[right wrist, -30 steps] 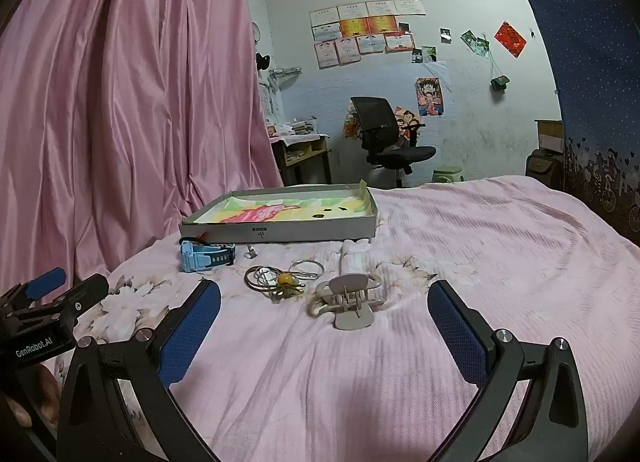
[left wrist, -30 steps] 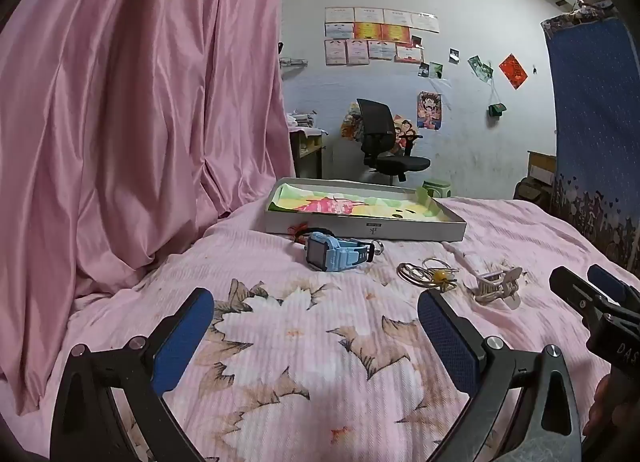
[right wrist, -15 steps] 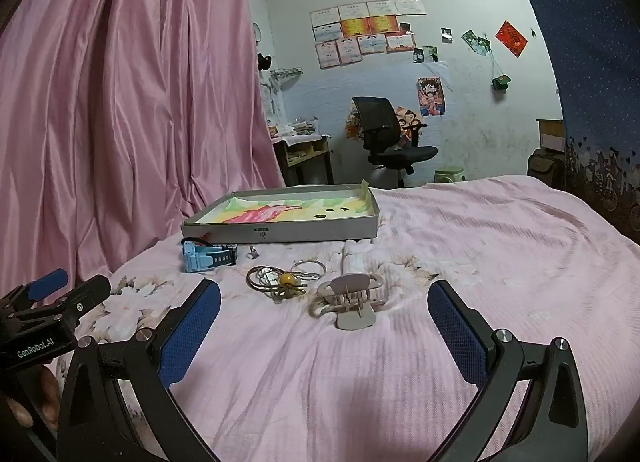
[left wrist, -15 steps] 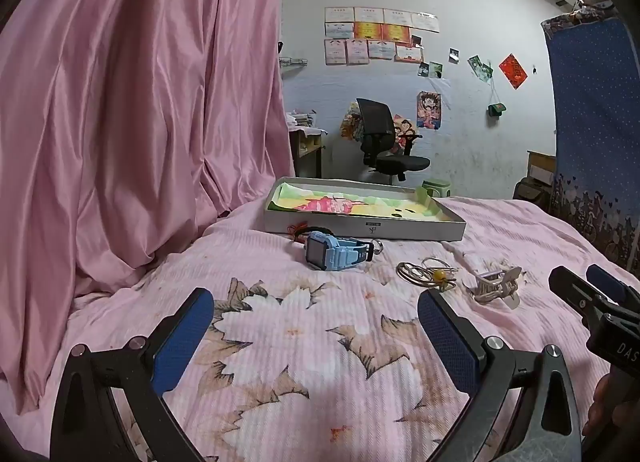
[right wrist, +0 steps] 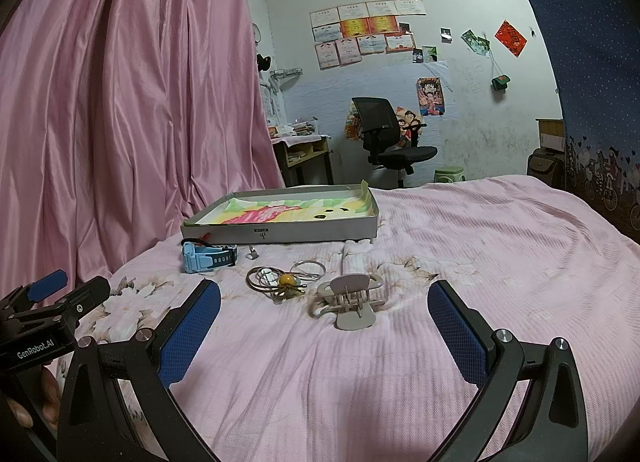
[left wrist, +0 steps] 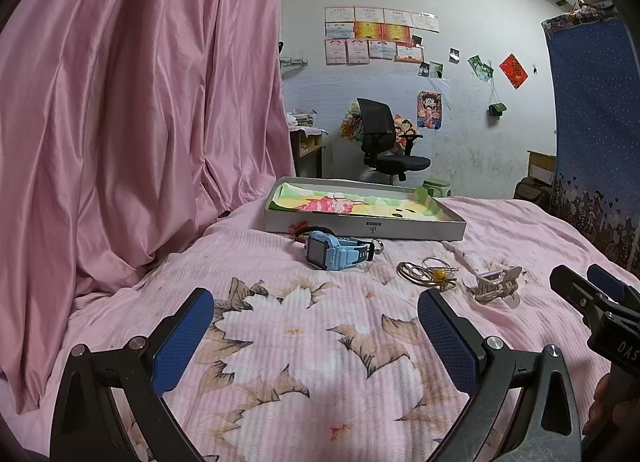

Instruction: Organize jewelry

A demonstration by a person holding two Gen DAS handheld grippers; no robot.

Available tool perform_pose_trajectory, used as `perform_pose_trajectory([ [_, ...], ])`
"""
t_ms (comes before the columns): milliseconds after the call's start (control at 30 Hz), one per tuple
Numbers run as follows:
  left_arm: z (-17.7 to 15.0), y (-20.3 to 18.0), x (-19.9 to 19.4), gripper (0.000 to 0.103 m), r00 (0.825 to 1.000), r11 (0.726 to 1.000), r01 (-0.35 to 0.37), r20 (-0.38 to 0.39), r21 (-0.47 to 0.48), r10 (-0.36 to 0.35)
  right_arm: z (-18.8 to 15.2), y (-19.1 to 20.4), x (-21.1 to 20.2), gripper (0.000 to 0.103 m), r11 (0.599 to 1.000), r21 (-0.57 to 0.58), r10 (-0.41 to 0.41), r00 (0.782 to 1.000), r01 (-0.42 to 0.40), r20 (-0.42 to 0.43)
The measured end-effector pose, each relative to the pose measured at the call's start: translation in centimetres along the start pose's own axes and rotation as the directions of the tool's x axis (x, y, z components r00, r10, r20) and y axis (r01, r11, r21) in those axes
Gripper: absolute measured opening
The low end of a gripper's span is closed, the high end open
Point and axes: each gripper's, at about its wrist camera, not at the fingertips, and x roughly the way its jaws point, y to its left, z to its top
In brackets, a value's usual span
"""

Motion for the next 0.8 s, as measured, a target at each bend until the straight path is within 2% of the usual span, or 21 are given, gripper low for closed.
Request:
perform_pose_trajectory([
  [800,-0.02,-0.05,-0.05,0.102,1.0,1.0,0.004,0.0,-0.002,-0.004,0.02,0.02,-0.02,0.102,1.0,0.001,0.001,1.0,-0.001,0.001],
])
